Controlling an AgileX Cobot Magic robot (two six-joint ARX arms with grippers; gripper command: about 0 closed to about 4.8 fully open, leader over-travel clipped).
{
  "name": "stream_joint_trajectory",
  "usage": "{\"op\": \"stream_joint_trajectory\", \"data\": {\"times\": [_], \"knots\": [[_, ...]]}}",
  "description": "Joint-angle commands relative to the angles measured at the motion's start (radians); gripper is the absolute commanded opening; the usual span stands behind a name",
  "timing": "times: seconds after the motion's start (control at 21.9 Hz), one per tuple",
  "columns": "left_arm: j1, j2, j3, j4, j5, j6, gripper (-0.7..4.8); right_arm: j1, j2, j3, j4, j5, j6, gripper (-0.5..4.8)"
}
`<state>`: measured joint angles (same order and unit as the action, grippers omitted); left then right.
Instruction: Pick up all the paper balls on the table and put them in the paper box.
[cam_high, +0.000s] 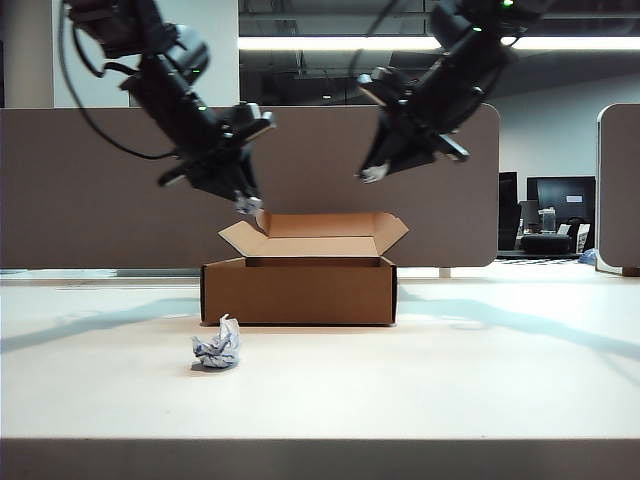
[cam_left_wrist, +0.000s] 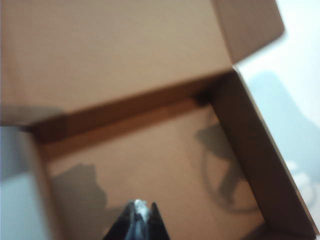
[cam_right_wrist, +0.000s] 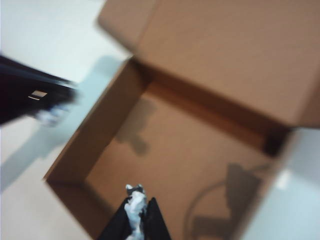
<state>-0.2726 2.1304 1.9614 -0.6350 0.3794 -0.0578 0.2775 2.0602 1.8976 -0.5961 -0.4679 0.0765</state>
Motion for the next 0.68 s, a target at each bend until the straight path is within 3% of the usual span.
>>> {"op": "stream_joint_trajectory", "data": {"times": [0.05, 0.14, 0.23, 0.5, 0.59, 0.64, 0.68], "knots": [[-0.028, -0.002, 0.004, -0.012, -0.017, 0.051, 0.51, 0.033, 0.013, 0.002, -0.003, 0.037, -0.051, 0.43], [-0.037, -0.002, 0.004, -0.019, -0.047, 0.052, 1.29, 0.040, 0.018, 0.001, -0.005, 0.047, -0.060, 1.06], [-0.037, -0.002, 0.004, -0.048, -0.062, 0.059, 1.98, 0.044, 0.018, 0.000, -0.008, 0.050, -0.062, 2.16], [-0.034, -0.003, 0.004, -0.090, -0.047, 0.085, 1.97, 0.044, 0.018, 0.000, -0.014, 0.043, -0.063, 2.24], [-0.034, -0.007, 0.004, -0.109, -0.009, 0.093, 1.90, 0.043, 0.018, 0.000, -0.015, 0.023, -0.084, 2.52], [-0.033, -0.019, 0.004, -0.154, 0.028, 0.111, 1.82, 0.040, 0.014, 0.000, -0.046, -0.033, -0.126, 2.97], [-0.033, -0.038, 0.004, -0.225, 0.029, 0.148, 1.82, 0.038, 0.006, 0.000, -0.083, -0.045, -0.126, 2.96]]}}
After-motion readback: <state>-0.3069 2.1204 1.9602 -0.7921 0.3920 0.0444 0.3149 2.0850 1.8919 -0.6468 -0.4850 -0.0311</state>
